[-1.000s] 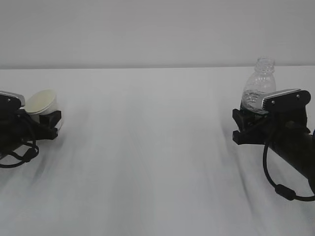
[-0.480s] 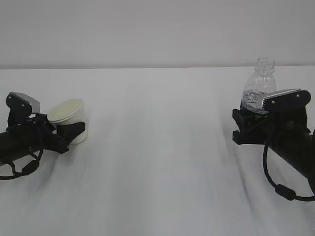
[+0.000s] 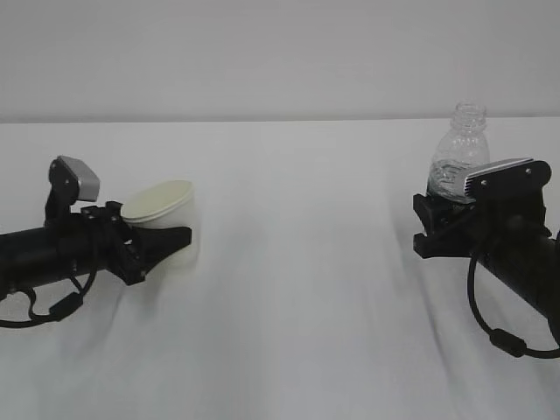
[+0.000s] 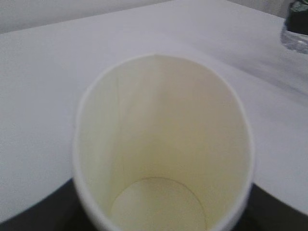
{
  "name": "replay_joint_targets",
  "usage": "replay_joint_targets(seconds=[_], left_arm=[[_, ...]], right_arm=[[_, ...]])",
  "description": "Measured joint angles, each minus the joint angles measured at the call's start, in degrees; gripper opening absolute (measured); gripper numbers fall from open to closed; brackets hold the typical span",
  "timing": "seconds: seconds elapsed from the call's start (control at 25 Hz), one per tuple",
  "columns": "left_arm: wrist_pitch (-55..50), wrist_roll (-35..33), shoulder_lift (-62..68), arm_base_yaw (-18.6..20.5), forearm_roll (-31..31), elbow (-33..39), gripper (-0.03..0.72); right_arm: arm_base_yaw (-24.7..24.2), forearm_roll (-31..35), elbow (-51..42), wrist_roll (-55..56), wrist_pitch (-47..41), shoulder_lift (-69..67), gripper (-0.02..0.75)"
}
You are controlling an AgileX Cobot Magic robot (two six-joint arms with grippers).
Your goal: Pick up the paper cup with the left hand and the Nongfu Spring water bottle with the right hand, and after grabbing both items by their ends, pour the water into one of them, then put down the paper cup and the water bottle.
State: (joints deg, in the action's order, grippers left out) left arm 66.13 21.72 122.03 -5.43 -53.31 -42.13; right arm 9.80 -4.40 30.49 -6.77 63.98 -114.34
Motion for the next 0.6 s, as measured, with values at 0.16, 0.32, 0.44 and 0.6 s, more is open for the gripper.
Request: replay_joint_targets(seconds=[0.16,0.32,0.44,0.6], left_arm=[[0.0,0.1,0.0,-5.8,-0.3,0.0,0.430],[0.0,0.2,0.0,-10.5,-0.3,0.0,0.429],[0.0,0.3,0.0,-12.9,-0.1,0.0,0.429],[0.0,0.9,0.0,-15.4,0.5,0.0,0.429]], right_arm=[[0.0,0.0,0.0,-1.0,0.0,0.0,0.438],[0.0,0.0,0.0,-1.3,0.0,0.0,0.438],[0.0,0.0,0.0,-1.3,0.0,0.0,0.438],[0.0,-0.7,0.0,-1.3,0.0,0.0,0.438]])
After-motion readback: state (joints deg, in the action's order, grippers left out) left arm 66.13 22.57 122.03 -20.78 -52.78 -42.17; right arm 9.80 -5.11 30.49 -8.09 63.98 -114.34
